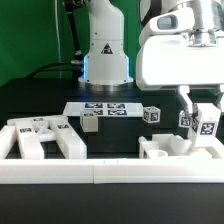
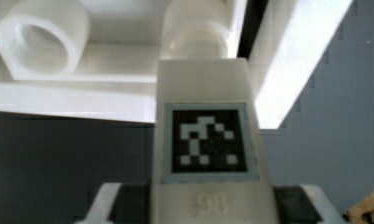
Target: Assemble chair
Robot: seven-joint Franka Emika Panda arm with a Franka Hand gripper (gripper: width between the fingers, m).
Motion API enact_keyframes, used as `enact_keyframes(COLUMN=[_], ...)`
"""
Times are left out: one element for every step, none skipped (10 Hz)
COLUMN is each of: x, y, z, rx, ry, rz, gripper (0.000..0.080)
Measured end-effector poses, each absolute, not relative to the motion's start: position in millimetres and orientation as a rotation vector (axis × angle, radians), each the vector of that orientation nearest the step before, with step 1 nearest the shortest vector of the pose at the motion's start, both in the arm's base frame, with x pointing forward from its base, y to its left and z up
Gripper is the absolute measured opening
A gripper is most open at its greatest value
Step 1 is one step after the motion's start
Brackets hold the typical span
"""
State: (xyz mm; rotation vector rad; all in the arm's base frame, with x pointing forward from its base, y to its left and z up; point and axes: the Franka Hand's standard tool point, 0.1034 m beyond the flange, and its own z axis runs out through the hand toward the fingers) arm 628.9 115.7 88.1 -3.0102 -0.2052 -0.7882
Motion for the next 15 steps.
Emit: enact_keyframes(x=[628,628,627,625,622,619,617,617,617,617,617,617,617,617,616], y=[116,117,117,117,118,119,120,120,120,120,120,120,120,120,118], z=[85.4,84.8,84.8,84.6,84.4,84.0,83.6,83.7,83.9,83.2,83.0,82.9,82.9,82.6,82.5], rx=[-3.012,-3.008,-3.001,-2.993,-2.980,-2.966,-2.954,-2.954,-2.957,-2.959,-2.961,-2.962,-2.962,-2.964,-2.968], ry=[-0.207,-0.209,-0.211,-0.214,-0.220,-0.227,-0.231,-0.234,-0.244,-0.254,-0.261,-0.268,-0.276,-0.287,-0.304], rz=[-0.783,-0.795,-0.816,-0.842,-0.877,-0.917,-0.947,-0.945,-0.942,-0.939,-0.939,-0.939,-0.939,-0.939,-0.938], gripper=[0.0291,0.0291,0.0291,0.0291,0.0291,0.0291,0.0291,0.0291,0.0291,0.0291,0.0527,0.0527,0.0611,0.0611,0.0643])
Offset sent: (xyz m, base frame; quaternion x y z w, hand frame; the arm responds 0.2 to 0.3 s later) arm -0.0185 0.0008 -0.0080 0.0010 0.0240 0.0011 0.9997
